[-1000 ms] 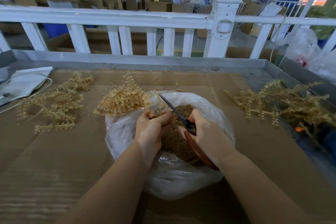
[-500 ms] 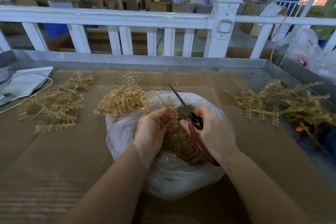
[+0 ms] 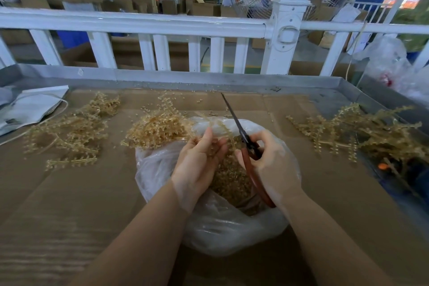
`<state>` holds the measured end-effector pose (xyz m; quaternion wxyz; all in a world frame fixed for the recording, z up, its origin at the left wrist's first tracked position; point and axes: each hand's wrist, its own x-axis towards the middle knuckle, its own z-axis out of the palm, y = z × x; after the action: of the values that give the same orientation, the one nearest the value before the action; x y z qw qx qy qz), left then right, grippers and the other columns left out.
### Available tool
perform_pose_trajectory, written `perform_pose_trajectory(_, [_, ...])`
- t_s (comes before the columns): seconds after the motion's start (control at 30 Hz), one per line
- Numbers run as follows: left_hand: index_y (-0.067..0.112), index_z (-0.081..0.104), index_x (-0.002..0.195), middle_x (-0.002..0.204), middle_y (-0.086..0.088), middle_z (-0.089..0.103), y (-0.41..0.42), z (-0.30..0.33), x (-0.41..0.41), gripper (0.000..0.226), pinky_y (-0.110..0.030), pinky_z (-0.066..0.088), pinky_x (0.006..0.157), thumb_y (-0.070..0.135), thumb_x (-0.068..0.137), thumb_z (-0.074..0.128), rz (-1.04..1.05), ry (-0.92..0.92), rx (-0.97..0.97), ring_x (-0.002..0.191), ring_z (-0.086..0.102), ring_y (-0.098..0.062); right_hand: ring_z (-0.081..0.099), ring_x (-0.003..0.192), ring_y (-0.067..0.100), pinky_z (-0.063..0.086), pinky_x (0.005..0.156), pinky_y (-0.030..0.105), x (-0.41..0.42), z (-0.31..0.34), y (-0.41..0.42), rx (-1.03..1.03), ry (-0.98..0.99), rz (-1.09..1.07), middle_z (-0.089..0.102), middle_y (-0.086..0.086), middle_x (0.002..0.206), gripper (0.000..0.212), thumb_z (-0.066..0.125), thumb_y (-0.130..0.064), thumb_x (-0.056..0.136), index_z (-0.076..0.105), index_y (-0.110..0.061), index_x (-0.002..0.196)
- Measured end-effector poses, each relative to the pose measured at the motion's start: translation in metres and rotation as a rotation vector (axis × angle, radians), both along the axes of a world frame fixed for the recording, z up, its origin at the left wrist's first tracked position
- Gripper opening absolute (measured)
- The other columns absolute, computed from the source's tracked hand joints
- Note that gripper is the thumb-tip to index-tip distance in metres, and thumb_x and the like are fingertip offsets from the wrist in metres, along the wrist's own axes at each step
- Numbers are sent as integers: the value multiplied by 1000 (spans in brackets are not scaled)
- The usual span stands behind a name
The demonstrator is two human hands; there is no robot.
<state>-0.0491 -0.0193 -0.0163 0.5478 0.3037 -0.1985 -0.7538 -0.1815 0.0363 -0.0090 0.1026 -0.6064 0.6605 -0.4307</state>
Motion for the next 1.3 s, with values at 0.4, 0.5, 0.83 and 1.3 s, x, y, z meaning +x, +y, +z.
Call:
perform_pose_trajectory(0.4, [10,60,77,64,-3,69,-1,-3,7,14,-25,54,54,3,72,71,-156,-276,-76,59,68,-12,61,69,5,45,57,16,-4,11,-14,62,-142,-15,65,-10,81,23,70,-25,85,55,-26,103])
perform_pose_trajectory(0.5, [12,68,78,69,-3,71,-6,-5,13,20,-27,54,56,1,63,78,-160,-519,-140,63,69,-15,61,66,13,44,55,19,-6,9,-18,37,-217,7,65,-5,78,22,68,-15,86,56,-18,103])
perform_pose_trajectory(0.83, [6,64,82,57,-2,68,-7,1,10,14,-22,54,49,-8,81,63,-101,-398,-48,52,67,-11,62,83,7,52,70,25,-7,-5,-12,-25,-19,-10,65,-12,88,30,67,-54,77,49,-36,93])
perform_pose_trajectory(1.3, [11,59,83,54,-1,65,-21,20,13,17,-24,56,50,-5,84,61,163,-125,6,49,64,-9,45,87,-23,33,72,-3,-10,-10,9,-82,91,164,53,-25,74,26,74,-39,78,53,-28,89])
